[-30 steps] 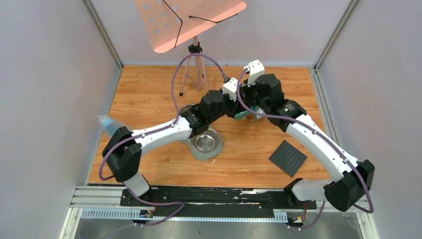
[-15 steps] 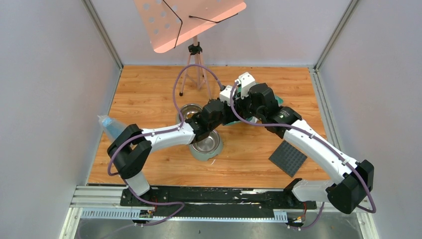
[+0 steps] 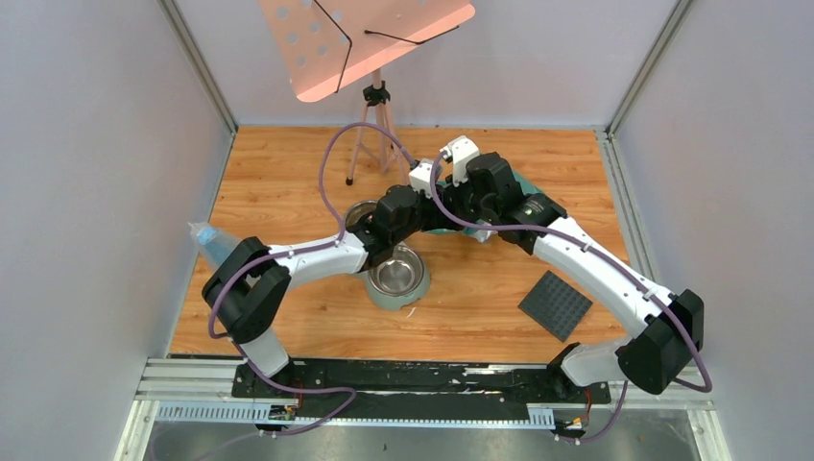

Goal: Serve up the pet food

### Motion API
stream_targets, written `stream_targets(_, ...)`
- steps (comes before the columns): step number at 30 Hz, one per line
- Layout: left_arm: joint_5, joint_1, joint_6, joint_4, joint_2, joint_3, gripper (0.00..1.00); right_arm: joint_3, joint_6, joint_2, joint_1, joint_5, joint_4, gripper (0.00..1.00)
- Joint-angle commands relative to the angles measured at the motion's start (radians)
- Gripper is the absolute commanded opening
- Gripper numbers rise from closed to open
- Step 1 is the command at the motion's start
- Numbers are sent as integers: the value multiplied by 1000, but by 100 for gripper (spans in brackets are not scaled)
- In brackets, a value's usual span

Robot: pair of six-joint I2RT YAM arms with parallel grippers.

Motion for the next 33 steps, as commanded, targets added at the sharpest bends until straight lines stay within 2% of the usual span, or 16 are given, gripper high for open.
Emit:
stream_targets(1, 234, 35, -199, -18, 74, -29, 0, 51, 41, 12, -7, 58, -25, 0)
stream_targets(6, 448, 86, -364, 94, 64, -49, 0, 23, 70, 1, -30, 63, -3, 0)
stream_targets(12, 473, 185, -546, 78, 42, -20, 0, 20, 61, -6, -56, 67, 17, 0)
stream_targets(21, 464, 232, -578, 36, -40, -21, 0, 57, 5, -19, -75, 65, 26, 0)
stream_targets(33, 568, 333, -627, 15, -135, -22, 0, 73, -133, -37, -92, 110, 34, 0)
